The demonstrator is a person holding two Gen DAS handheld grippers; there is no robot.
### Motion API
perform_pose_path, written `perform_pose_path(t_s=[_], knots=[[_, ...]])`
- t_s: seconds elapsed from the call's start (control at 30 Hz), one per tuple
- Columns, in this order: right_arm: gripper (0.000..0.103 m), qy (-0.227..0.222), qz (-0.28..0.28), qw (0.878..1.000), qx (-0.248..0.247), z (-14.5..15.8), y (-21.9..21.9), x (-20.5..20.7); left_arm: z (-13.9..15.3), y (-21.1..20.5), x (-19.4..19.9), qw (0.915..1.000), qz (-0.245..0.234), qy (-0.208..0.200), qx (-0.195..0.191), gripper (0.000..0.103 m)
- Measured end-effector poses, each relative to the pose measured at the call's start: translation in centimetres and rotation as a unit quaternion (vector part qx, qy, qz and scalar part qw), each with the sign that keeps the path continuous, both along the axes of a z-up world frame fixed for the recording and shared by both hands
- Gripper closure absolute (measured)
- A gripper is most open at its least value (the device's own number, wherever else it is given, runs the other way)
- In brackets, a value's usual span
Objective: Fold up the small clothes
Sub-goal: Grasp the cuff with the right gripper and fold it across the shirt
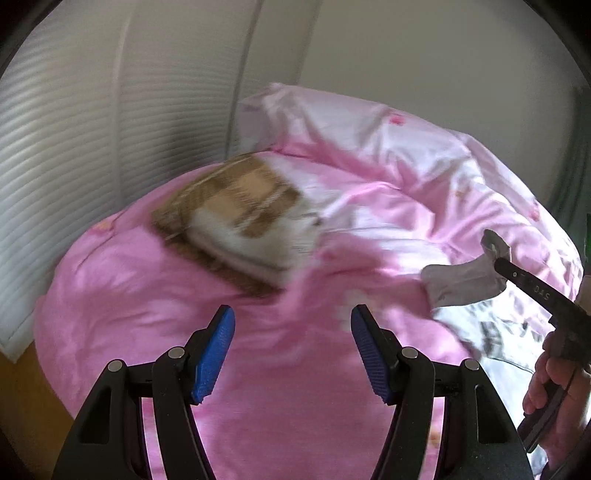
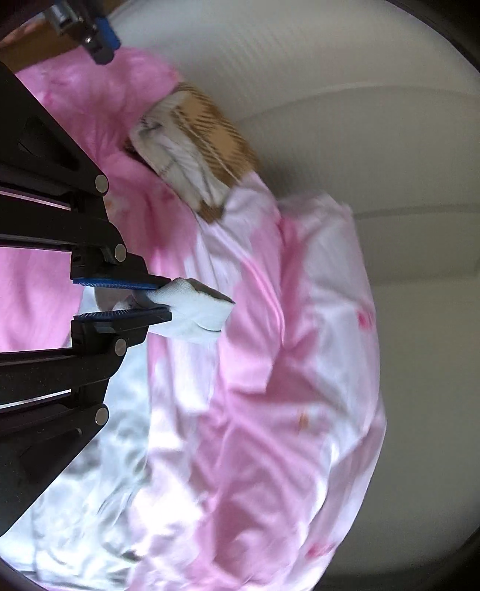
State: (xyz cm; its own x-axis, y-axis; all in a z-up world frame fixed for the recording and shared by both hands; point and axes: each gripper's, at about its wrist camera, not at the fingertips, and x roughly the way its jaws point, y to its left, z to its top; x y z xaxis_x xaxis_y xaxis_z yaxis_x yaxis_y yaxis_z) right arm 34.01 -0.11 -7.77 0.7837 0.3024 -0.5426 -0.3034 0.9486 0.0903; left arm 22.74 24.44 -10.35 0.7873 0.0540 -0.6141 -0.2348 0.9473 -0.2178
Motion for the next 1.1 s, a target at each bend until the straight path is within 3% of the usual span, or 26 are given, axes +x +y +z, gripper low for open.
perform_pose_path(t_s=[0.27, 0.57, 0.67, 0.87, 0.93, 1.0, 1.1], knots=[[0.093, -0.004, -0.064, 0.996, 0.055, 1.8, -12.4, -1.5, 2.9, -9.9, 2.3, 0.9979, -0.063, -0.007, 0.013, 0.038], [0.093, 0.002, -0.118, 0.989, 0.094, 2.0, -25.8, -1.9, 3.1, -22.8, 4.8, 0.9889, -0.146, 0.005, 0.029, 0.038], [0.093, 0.021, -0.133, 0.984, 0.117, 0.2, -29.5, -2.1, 2.3, -26.4, 5.2, 0.9840, -0.171, 0.015, 0.048, 0.038], [0.089, 0.087, -0.163, 0.969, 0.164, -7.0, -34.1, -2.5, 0.3, -29.7, 5.9, 0.9792, -0.185, 0.037, 0.075, 0.038], [0.081, 0.099, -0.178, 0.965, 0.167, -8.8, -34.9, -2.8, -0.3, -30.2, 6.0, 0.9775, -0.188, 0.042, 0.087, 0.038], [0.065, 0.104, -0.201, 0.960, 0.162, -9.8, -35.5, -3.2, -0.8, -30.6, 6.1, 0.9766, -0.188, 0.047, 0.094, 0.038], [0.064, 0.105, -0.242, 0.952, 0.158, -10.4, -37.0, -4.3, -1.5, -31.0, 6.5, 0.9759, -0.190, 0.055, 0.093, 0.038]])
